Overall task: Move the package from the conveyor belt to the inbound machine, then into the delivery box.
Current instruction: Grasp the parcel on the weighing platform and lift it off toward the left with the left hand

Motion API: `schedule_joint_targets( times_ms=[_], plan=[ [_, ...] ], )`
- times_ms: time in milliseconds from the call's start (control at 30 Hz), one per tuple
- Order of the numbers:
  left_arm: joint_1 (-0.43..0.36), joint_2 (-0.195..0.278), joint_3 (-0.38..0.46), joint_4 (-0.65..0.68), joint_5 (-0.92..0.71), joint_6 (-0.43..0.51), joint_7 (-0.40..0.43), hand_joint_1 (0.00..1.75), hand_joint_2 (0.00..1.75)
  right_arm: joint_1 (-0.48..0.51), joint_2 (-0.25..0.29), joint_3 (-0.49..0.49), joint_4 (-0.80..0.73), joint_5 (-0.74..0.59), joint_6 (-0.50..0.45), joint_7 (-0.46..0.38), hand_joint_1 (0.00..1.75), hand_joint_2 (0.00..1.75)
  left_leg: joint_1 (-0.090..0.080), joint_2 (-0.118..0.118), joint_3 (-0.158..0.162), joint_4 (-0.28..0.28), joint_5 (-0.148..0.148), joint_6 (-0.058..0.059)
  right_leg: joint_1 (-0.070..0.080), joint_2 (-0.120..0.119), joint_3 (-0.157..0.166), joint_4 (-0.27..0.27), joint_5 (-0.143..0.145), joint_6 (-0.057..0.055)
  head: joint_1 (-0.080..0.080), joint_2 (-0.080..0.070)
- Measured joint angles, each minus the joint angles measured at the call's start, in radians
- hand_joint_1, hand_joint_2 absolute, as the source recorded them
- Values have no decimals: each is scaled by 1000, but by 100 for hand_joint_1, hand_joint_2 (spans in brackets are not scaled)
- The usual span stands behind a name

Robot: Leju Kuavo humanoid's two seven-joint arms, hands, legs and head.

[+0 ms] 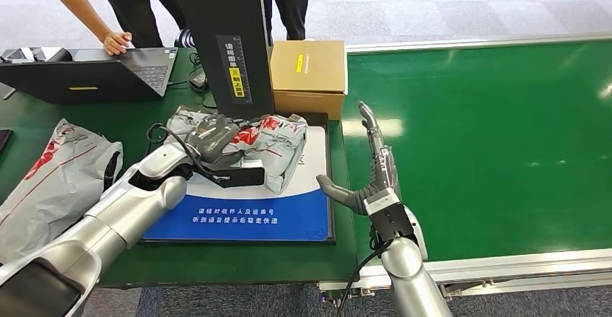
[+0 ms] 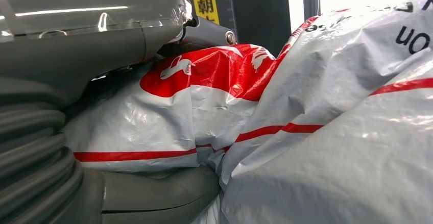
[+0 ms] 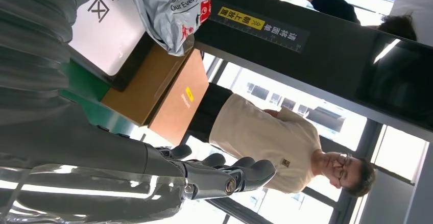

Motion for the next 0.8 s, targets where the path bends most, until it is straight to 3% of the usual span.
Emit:
schedule_joint_targets(
  times_ms=[500, 800],
  plan=[
    [17, 11, 29, -40, -5, 8, 3, 175, 175, 7, 0, -1, -7, 4, -5, 2, 0, 175, 0, 0, 0, 0, 0, 0, 0, 0, 0, 0, 0, 0, 0, 0],
    [55, 44, 183, -140, -23, -2, 17, 175, 175, 34, 0, -15, -38, 31, -2, 18, 0, 175, 0, 0, -1, 0, 0, 0, 0, 0, -1, 0, 0, 0, 0, 0]
  ],
)
